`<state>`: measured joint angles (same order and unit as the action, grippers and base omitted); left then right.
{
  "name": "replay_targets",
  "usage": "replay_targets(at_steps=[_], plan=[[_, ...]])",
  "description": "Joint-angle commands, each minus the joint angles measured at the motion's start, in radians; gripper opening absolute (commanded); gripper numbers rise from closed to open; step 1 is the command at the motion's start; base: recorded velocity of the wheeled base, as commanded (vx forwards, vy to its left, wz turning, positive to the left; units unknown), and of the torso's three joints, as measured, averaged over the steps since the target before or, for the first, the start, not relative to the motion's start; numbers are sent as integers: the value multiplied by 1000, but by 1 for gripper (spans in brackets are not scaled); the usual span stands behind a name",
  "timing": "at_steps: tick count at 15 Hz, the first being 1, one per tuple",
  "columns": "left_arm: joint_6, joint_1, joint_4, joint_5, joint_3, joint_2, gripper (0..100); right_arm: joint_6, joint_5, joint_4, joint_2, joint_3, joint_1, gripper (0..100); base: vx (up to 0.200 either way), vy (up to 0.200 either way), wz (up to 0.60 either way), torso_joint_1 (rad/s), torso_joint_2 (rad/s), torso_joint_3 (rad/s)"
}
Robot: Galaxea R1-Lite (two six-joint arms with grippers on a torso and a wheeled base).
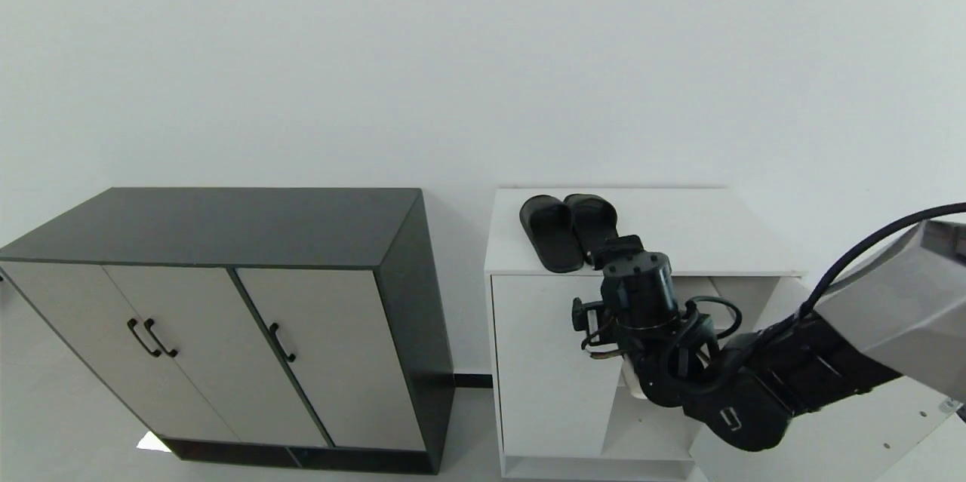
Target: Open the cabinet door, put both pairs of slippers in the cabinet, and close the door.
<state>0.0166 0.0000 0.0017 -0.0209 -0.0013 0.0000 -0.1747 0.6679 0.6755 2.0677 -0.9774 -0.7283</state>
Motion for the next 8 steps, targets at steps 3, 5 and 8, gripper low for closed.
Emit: replay_targets(at_steps=[3, 5, 8], plan=[[3, 0, 0, -1, 0, 2, 0, -83, -59, -17, -41, -50, -3, 100, 67, 0, 0, 1, -1, 1], [3, 0, 0, -1, 0, 2, 0, -75, -80, 56, -11, -38, 9, 100, 200, 0, 0, 2, 2, 0], [3, 0, 0, -2, 0, 2, 0, -69, -85, 119, 40, -37, 29, 100, 200, 0, 0, -2, -9, 1]])
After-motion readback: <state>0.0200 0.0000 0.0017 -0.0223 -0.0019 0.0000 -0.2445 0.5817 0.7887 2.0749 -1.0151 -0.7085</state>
